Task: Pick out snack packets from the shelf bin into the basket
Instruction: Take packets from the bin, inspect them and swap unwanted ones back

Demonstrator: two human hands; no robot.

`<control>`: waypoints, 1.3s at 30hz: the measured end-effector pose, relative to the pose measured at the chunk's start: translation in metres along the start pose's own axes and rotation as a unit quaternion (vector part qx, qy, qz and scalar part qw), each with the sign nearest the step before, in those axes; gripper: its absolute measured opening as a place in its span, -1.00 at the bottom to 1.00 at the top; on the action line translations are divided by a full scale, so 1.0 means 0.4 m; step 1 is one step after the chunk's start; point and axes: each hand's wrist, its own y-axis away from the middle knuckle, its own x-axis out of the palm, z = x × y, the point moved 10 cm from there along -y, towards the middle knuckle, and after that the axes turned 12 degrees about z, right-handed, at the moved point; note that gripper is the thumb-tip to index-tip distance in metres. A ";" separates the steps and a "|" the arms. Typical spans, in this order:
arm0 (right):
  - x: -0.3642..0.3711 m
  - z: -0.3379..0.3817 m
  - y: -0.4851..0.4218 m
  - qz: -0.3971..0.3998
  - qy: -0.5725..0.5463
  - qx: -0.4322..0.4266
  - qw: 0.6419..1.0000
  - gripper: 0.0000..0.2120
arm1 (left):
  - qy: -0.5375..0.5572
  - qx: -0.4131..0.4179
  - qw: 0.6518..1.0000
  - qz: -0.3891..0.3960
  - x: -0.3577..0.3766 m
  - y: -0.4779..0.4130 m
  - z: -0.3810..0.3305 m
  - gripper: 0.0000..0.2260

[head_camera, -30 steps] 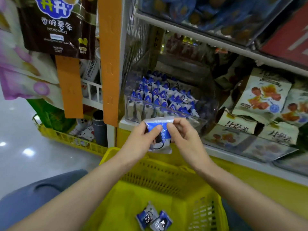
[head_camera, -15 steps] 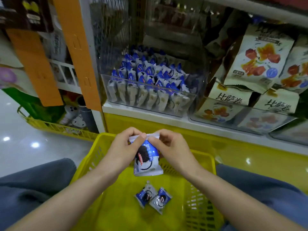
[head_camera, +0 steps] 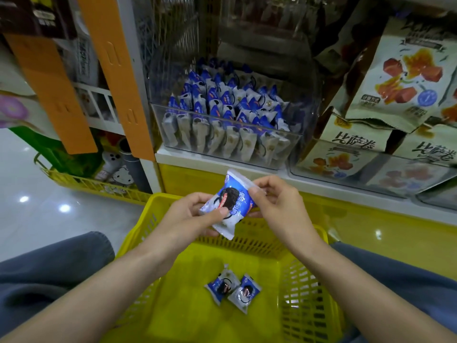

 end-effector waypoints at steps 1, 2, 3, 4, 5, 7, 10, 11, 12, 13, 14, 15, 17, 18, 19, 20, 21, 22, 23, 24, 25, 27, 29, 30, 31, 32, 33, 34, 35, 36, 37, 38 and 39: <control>0.008 -0.006 -0.002 0.019 0.012 0.010 1.000 -0.84 | -0.023 0.013 1.000 -0.012 -0.011 0.001 -0.006 -0.84; 0.015 -0.004 -0.002 0.038 0.048 0.008 0.998 -0.89 | -0.040 0.024 0.999 -0.016 -0.017 0.000 -0.011 -0.86; 0.022 0.001 -0.001 0.053 0.091 -0.002 0.994 -0.93 | -0.052 0.029 0.998 -0.013 -0.018 0.000 -0.015 -0.86; 0.026 0.009 0.002 0.061 0.137 -0.016 0.988 -0.91 | -0.060 0.033 0.998 -0.004 -0.015 -0.001 -0.019 -0.86; 0.025 0.018 0.005 0.061 0.185 -0.031 0.980 -0.85 | -0.066 0.036 0.997 0.006 -0.010 -0.001 -0.022 -0.85; 0.017 0.034 0.010 0.040 0.243 -0.049 0.968 -0.76 | -0.061 0.040 0.997 0.015 -0.007 -0.001 -0.022 -0.84; -0.011 0.012 0.008 0.006 0.111 -0.012 0.994 -0.76 | -0.004 0.029 1.000 0.001 -0.021 0.000 -0.010 -0.79; -0.014 -0.010 0.006 0.000 0.040 0.020 0.999 -0.78 | 0.014 0.027 1.000 -0.005 -0.026 -0.001 -0.009 -0.81; -0.011 -0.034 0.003 0.001 -0.015 0.050 0.999 -0.80 | 0.024 0.028 0.999 -0.015 -0.030 0.000 -0.011 -0.85; -0.003 -0.055 0.001 0.012 -0.051 0.078 0.996 -0.80 | 0.029 0.036 0.999 -0.028 -0.036 0.002 -0.016 -0.90; 0.012 -0.071 -0.001 0.035 -0.076 0.100 0.991 -0.80 | 0.030 0.047 0.997 -0.045 -0.042 0.003 -0.024 -0.95; 0.030 -0.085 -0.001 0.066 -0.089 0.119 0.987 -0.80 | 0.025 0.062 0.996 -0.064 -0.051 0.006 -0.034 -0.94; 0.073 -0.101 0.008 0.135 -0.084 0.148 0.976 -0.88 | -0.012 0.091 0.991 -0.098 -0.070 0.010 -0.054 -0.87; 0.087 -0.111 0.013 0.158 -0.058 0.158 0.973 -0.92 | -0.039 0.101 0.988 -0.108 -0.076 0.011 -0.062 -0.85; 0.093 -0.117 0.019 0.169 -0.009 0.161 0.972 -0.93 | -0.070 0.111 0.985 -0.112 -0.079 0.012 -0.071 -0.84; 0.091 -0.118 0.020 0.164 0.057 0.151 0.973 -0.80 | -0.105 0.122 0.981 -0.112 -0.078 0.012 -0.079 -0.84; 0.086 -0.112 0.019 0.143 0.113 0.126 0.975 -0.63 | -0.144 0.134 0.975 -0.107 -0.073 0.012 -0.085 -0.84; 0.083 -0.092 0.019 0.116 0.138 0.090 0.980 -0.53 | -0.185 0.146 0.967 -0.100 -0.064 0.012 -0.090 -0.85; 0.084 -0.063 0.021 0.094 0.133 0.045 0.986 -0.54 | -0.227 0.156 0.957 -0.091 -0.053 0.013 -0.093 -0.86; 0.090 -0.037 0.023 0.083 0.110 0.002 0.990 -0.63 | -0.260 0.164 0.948 -0.081 -0.041 0.013 -0.095 -0.86; 0.095 -0.019 0.025 0.079 0.088 -0.027 0.993 -0.77 | -0.278 0.169 0.943 -0.070 -0.030 0.014 -0.095 -0.86; 0.099 -0.004 0.023 0.074 0.062 -0.046 0.994 -0.93 | -0.283 0.173 0.942 -0.057 -0.018 0.013 -0.091 -0.86; 0.098 -0.009 0.017 0.075 0.027 -0.032 0.996 -0.91 | -0.269 0.166 0.947 -0.063 -0.022 0.007 -0.087 -0.86; 0.098 -0.010 0.014 0.078 0.002 -0.024 0.997 -0.88 | -0.244 0.154 0.955 -0.065 -0.026 0.003 -0.081 -0.85; 0.097 -0.009 0.014 0.077 -0.008 -0.024 0.997 -0.86 | -0.206 0.140 0.967 -0.062 -0.029 -0.002 -0.072 -0.83; 0.095 0.001 0.016 0.073 0.005 -0.035 0.997 -0.85 | -0.168 0.126 0.976 -0.058 -0.031 -0.008 -0.063 -0.81; 0.091 0.017 0.021 0.066 0.043 -0.057 0.995 -0.86 | -0.139 0.115 0.982 -0.054 -0.030 -0.012 -0.056 -0.79; 0.088 0.036 0.029 0.057 0.095 -0.085 0.990 -0.87 | -0.122 0.106 0.986 -0.049 -0.028 -0.014 -0.052 -0.78; 0.086 0.056 0.037 0.045 0.160 -0.113 0.979 -0.88 | -0.109 0.101 0.988 -0.044 -0.024 -0.016 -0.050 -0.78; 0.084 0.075 0.043 0.031 0.223 -0.136 0.965 -0.88 | -0.097 0.100 0.989 -0.040 -0.020 -0.017 -0.051 -0.77; 0.082 0.088 0.045 0.020 0.261 -0.148 0.954 -0.88 | -0.087 0.102 0.990 -0.037 -0.017 -0.018 -0.053 -0.77; 0.077 0.091 0.042 0.016 0.270 -0.144 0.952 -0.89 | -0.084 0.105 0.990 -0.036 -0.015 -0.019 -0.057 -0.76; 0.071 0.084 0.034 0.018 0.250 -0.127 0.960 -0.91 | -0.089 0.110 0.989 -0.039 -0.014 -0.018 -0.062 -0.76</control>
